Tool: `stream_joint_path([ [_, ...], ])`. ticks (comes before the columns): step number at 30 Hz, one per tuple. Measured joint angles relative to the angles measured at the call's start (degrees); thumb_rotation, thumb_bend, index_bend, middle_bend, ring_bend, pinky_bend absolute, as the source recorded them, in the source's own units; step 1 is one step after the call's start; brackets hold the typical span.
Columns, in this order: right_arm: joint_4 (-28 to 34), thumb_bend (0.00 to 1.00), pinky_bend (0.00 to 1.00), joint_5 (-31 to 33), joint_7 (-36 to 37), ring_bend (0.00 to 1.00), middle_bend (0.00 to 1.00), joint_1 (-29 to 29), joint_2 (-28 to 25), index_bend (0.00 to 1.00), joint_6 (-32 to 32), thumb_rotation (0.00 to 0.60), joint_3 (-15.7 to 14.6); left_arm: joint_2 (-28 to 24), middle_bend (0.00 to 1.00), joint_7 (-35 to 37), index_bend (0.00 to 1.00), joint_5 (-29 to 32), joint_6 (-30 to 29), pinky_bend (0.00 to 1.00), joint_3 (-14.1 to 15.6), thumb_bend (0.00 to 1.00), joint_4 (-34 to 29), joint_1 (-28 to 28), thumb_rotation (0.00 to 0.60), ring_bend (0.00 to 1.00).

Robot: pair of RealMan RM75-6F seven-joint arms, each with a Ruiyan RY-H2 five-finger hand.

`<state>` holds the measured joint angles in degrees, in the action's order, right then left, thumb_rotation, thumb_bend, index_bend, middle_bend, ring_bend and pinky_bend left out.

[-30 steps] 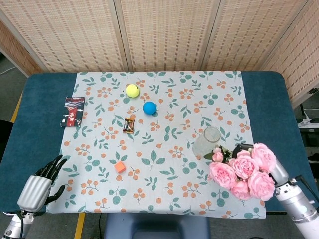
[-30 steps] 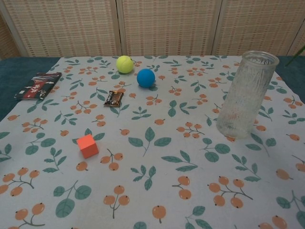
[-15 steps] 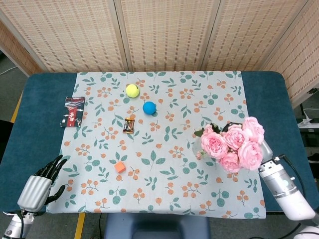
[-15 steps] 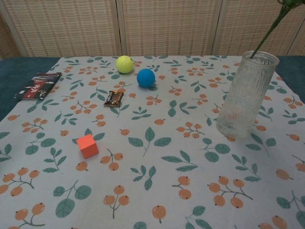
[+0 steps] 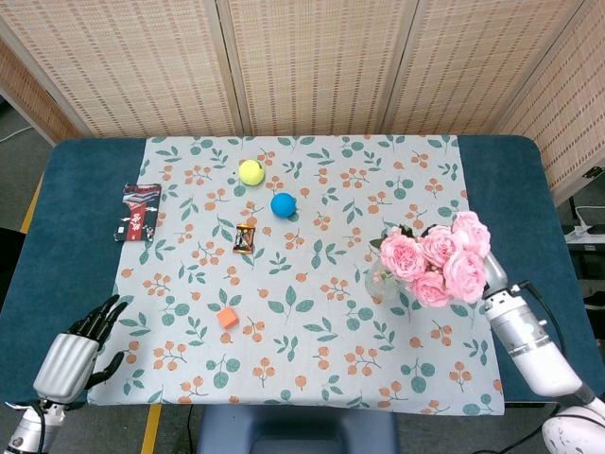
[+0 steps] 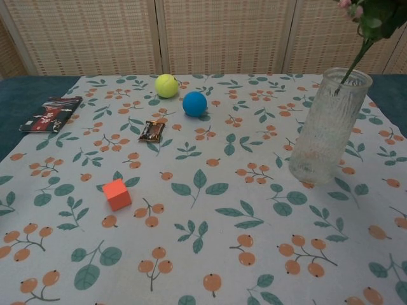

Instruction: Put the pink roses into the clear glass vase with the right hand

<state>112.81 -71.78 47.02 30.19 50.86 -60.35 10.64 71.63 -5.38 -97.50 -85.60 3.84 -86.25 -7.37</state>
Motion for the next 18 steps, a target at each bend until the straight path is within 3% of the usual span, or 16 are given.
stream_joint_path([
  [2, -1.1, 0.35, 1.0, -0.1, 0.8, 0.75, 0.89, 0.5, -0.3, 0.35, 2.8, 0.6, -0.1, 0.0, 0.03, 0.0, 0.04, 0.0, 0.2, 0.39, 0.1, 0.35, 0.0, 0.0, 0.6, 0.16],
  [6, -5.2, 0.26, 1.0, -0.8, 3.7, 0.75, 0.89, 1.9, -0.4, 0.22, 10.0, 0.6, -0.3, 0.0, 0.03, -0.2, 0.04, 0.1, 0.2, 0.39, 0.0, 0.35, 0.0, -0.1, 0.6, 0.16],
  [11, -8.3, 0.12, 1.0, -2.7, 6.2, 0.73, 0.89, 2.8, -0.2, 0.03, 14.1, 0.6, -0.6, 0.0, 0.03, -0.2, 0.04, 0.1, 0.3, 0.39, 0.1, 0.35, 0.0, -0.1, 0.6, 0.16],
  [18, -9.8, 0.07, 1.0, -9.9, 6.0, 0.69, 0.81, 1.7, -1.4, 0.0, 13.0, 0.6, -1.9, 0.1, 0.03, -0.3, 0.04, 0.1, 0.3, 0.39, 0.1, 0.35, 0.1, -0.1, 0.6, 0.16],
])
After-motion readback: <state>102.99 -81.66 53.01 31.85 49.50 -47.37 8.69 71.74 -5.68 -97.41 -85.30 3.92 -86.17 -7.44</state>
